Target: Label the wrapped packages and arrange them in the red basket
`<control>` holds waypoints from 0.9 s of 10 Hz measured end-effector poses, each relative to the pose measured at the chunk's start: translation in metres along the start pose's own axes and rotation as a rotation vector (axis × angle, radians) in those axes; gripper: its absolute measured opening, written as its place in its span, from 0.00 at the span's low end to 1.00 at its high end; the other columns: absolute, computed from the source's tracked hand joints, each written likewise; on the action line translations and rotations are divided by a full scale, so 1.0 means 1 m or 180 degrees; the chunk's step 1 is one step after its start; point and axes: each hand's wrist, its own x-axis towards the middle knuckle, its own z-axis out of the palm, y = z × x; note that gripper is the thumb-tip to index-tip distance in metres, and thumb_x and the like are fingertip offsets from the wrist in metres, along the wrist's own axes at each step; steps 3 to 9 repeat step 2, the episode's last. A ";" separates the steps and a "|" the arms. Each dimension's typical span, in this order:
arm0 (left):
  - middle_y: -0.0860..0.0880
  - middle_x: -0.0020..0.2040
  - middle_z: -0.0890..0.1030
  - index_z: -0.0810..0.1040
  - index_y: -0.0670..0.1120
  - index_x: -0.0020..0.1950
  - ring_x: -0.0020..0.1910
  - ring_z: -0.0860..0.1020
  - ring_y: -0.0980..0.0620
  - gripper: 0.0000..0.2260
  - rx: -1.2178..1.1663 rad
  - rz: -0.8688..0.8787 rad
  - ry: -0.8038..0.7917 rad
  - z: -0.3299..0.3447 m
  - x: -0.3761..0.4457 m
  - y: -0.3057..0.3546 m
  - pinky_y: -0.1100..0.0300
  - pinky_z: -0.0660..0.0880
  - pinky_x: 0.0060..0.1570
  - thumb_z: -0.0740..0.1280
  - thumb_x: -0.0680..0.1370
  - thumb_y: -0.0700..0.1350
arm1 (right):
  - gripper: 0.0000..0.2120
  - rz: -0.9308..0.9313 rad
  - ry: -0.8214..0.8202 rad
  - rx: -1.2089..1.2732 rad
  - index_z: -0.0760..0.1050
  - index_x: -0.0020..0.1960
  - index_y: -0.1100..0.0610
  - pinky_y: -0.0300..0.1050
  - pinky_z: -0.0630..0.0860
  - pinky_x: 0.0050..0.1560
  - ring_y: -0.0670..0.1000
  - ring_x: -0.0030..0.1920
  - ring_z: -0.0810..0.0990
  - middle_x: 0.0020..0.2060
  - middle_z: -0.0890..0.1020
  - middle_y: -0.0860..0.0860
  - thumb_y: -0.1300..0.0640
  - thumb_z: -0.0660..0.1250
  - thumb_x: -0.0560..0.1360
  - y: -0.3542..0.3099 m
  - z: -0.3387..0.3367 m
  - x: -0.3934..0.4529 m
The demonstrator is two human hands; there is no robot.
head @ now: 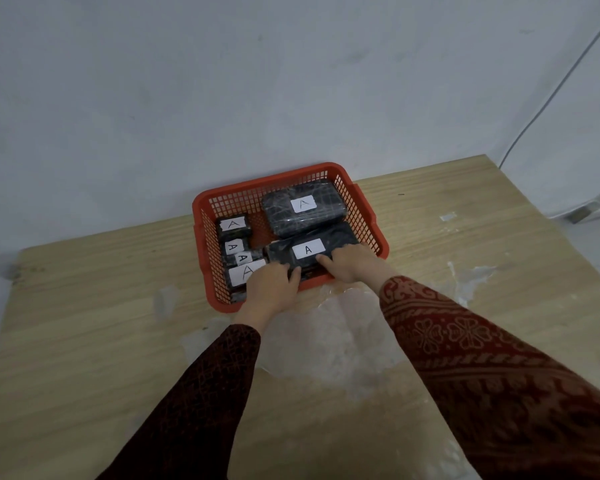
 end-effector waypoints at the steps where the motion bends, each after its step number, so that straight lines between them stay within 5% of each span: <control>1: 0.42 0.72 0.70 0.69 0.45 0.71 0.68 0.70 0.42 0.23 0.0036 0.0065 -0.0289 -0.002 -0.014 -0.004 0.47 0.65 0.68 0.49 0.82 0.55 | 0.31 0.0020 -0.0061 0.0107 0.72 0.64 0.59 0.58 0.64 0.69 0.59 0.64 0.74 0.64 0.76 0.57 0.37 0.46 0.79 0.002 -0.007 -0.002; 2: 0.44 0.74 0.68 0.66 0.45 0.73 0.72 0.66 0.45 0.23 0.0155 0.0186 -0.0198 -0.009 -0.026 -0.013 0.46 0.57 0.73 0.50 0.82 0.55 | 0.28 -0.0173 0.0257 -0.0003 0.67 0.69 0.58 0.58 0.62 0.70 0.59 0.67 0.71 0.68 0.73 0.57 0.40 0.49 0.80 0.005 -0.006 -0.012; 9: 0.44 0.74 0.68 0.66 0.45 0.73 0.72 0.66 0.45 0.23 0.0155 0.0186 -0.0198 -0.009 -0.026 -0.013 0.46 0.57 0.73 0.50 0.82 0.55 | 0.28 -0.0173 0.0257 -0.0003 0.67 0.69 0.58 0.58 0.62 0.70 0.59 0.67 0.71 0.68 0.73 0.57 0.40 0.49 0.80 0.005 -0.006 -0.012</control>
